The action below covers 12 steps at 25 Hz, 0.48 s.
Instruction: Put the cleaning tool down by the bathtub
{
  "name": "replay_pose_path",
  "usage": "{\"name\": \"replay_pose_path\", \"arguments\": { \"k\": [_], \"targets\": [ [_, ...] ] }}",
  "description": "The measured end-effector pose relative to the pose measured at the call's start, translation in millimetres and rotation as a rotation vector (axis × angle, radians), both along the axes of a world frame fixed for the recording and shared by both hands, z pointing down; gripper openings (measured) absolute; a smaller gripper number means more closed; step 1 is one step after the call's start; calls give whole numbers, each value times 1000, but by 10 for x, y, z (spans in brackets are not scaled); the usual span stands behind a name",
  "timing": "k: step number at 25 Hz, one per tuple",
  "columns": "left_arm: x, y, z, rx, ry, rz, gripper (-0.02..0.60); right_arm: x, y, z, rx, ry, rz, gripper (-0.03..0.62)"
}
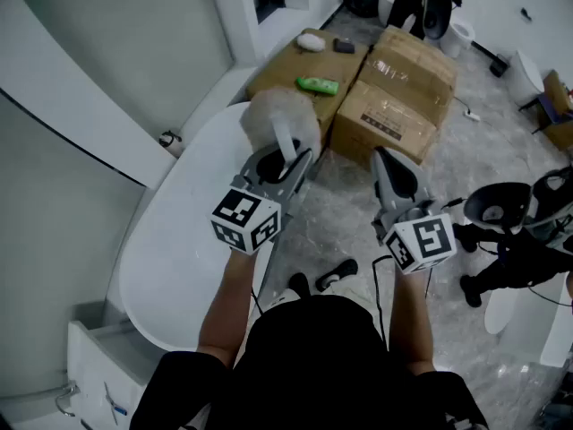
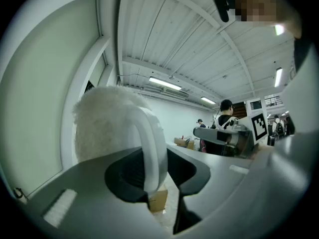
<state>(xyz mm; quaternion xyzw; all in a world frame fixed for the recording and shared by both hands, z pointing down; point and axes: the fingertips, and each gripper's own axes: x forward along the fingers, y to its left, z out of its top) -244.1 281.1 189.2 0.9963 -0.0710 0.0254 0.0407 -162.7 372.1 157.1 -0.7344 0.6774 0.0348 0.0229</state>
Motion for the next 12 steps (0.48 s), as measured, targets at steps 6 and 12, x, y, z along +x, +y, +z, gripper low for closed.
{"name": "replay_pose_path", "arguments": {
  "k": [6, 12],
  "targets": [
    [-76, 22, -50, 7, 5, -5, 95, -110, 15, -35, -9, 31, -13, 7],
    [-109, 28, -69, 6, 4, -3, 95, -201, -10, -25, -4, 22, -40, 8]
  ]
}}
